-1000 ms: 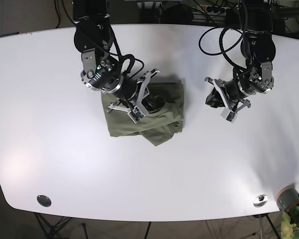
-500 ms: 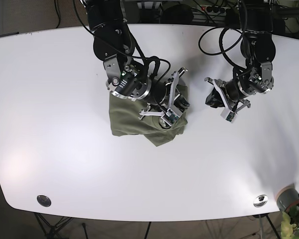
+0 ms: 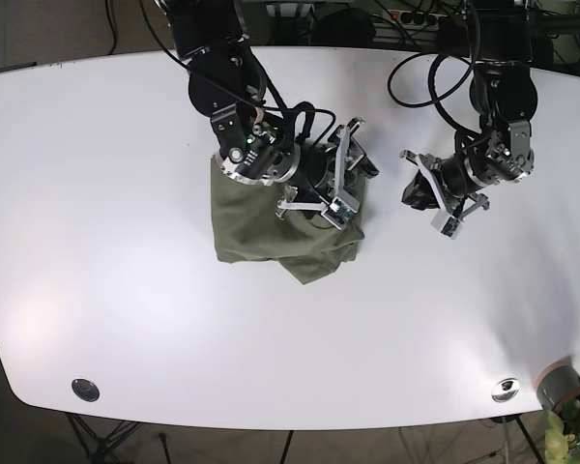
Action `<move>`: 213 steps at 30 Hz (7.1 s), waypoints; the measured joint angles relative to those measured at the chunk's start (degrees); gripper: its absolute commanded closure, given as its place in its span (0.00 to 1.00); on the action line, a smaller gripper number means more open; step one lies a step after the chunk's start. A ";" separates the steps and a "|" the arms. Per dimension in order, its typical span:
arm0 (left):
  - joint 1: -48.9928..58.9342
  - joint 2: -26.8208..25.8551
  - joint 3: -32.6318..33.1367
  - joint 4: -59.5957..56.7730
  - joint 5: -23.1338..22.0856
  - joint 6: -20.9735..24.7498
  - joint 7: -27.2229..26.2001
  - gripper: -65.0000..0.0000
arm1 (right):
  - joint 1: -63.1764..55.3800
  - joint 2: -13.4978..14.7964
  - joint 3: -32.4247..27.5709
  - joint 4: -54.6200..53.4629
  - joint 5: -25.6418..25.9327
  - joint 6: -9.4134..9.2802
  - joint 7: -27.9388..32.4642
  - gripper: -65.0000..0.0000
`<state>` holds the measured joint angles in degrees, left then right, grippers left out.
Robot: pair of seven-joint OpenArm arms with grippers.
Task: Fold the T-shirt properly
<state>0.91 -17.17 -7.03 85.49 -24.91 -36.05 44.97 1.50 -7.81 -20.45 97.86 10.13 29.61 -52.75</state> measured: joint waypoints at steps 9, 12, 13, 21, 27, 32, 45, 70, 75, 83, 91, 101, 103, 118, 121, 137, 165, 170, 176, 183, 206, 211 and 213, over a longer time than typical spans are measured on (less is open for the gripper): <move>-0.28 -0.04 0.00 -0.02 -0.11 -0.02 -0.04 0.88 | 1.44 1.42 4.02 7.37 -0.85 0.07 -0.09 0.44; -0.26 -0.07 0.00 -0.04 0.00 0.00 -0.02 0.88 | 5.11 3.08 3.87 4.66 -0.39 -0.02 0.61 0.44; -0.26 -0.22 0.00 -0.04 0.00 0.00 0.00 0.88 | 6.40 3.19 3.85 3.08 -0.59 -0.07 0.39 0.44; 0.17 -0.31 -0.07 -0.07 0.24 0.00 0.00 0.88 | 14.99 3.34 3.45 -11.15 -0.46 0.15 0.26 0.44; 0.61 -0.22 -0.07 -0.07 -0.02 -0.02 -0.04 0.88 | 20.74 3.34 -2.71 -22.80 -0.94 -0.22 0.22 0.44; 0.85 -0.20 -0.07 -0.07 0.24 0.00 0.00 0.88 | 21.88 1.53 -4.37 -29.00 -0.11 0.17 0.59 0.44; 0.81 -0.22 -0.07 -0.07 0.22 0.00 0.00 0.88 | 22.05 1.79 -3.98 -34.97 -0.59 -0.17 7.56 0.94; 0.83 -0.20 0.07 -0.07 0.02 0.00 0.00 0.88 | 24.50 1.44 5.25 -22.12 -0.72 -0.07 5.62 0.92; 0.83 -0.15 0.07 -0.07 0.00 0.00 0.00 0.88 | 25.18 1.31 5.27 -22.16 -0.72 -0.07 5.73 0.92; 0.83 0.13 0.22 -0.07 0.13 0.00 -0.02 0.88 | 26.29 0.20 5.33 -28.74 -0.70 -0.11 11.89 0.76; 0.68 0.11 4.46 0.02 0.13 -0.02 -0.02 0.88 | 28.65 0.04 5.51 -31.78 0.24 -2.49 16.35 0.40; -0.74 -0.28 9.31 3.69 0.35 0.02 -0.02 0.87 | 25.68 1.79 12.26 -20.52 0.59 -3.19 12.24 0.64; -1.07 -0.09 10.23 5.05 0.00 0.17 -0.04 0.87 | 23.74 2.95 12.35 -17.57 0.24 -3.32 10.32 0.69; -3.32 5.16 11.87 6.58 0.61 8.61 0.22 0.70 | 13.44 6.01 13.31 -10.97 0.46 -3.06 7.45 0.80; -4.13 5.99 14.95 6.47 0.17 8.37 0.37 0.70 | 13.05 6.25 16.17 -13.31 0.15 -3.28 8.28 0.90; -5.88 7.39 16.41 -6.51 7.76 7.76 -8.74 0.71 | 15.30 10.12 18.64 -32.52 0.61 -3.04 21.64 0.91; 0.31 1.36 6.16 3.78 0.57 7.78 -7.21 0.71 | 13.99 11.52 23.74 -25.33 0.33 -2.86 16.48 0.91; 2.69 0.50 3.63 1.36 1.05 8.20 -7.28 0.71 | 13.84 11.58 23.45 -27.69 0.20 -3.02 16.70 0.91; 0.15 1.11 4.04 -5.29 0.39 7.93 -8.00 0.71 | 13.86 11.63 23.47 -28.39 0.15 -2.34 17.66 0.91; -8.50 3.02 8.17 -13.68 0.81 8.07 -8.92 0.71 | 12.79 11.63 23.80 -28.37 0.17 -0.63 18.29 0.91; -34.88 5.73 25.40 -44.87 0.83 8.24 -25.68 0.71 | -4.63 7.67 23.39 -9.55 0.20 -1.05 12.59 0.91; -35.85 5.20 26.21 -43.34 0.74 8.15 -25.81 0.71 | -7.06 5.75 23.39 -5.86 -0.46 -1.05 11.06 0.91; -35.85 4.33 26.27 -41.92 0.50 8.11 -25.64 0.71 | -7.23 5.75 23.58 -4.26 -0.26 -0.83 9.53 0.90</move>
<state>-34.94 -12.84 19.25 43.57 -24.40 -27.94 19.33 -5.74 -2.07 3.14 93.60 9.87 28.77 -43.22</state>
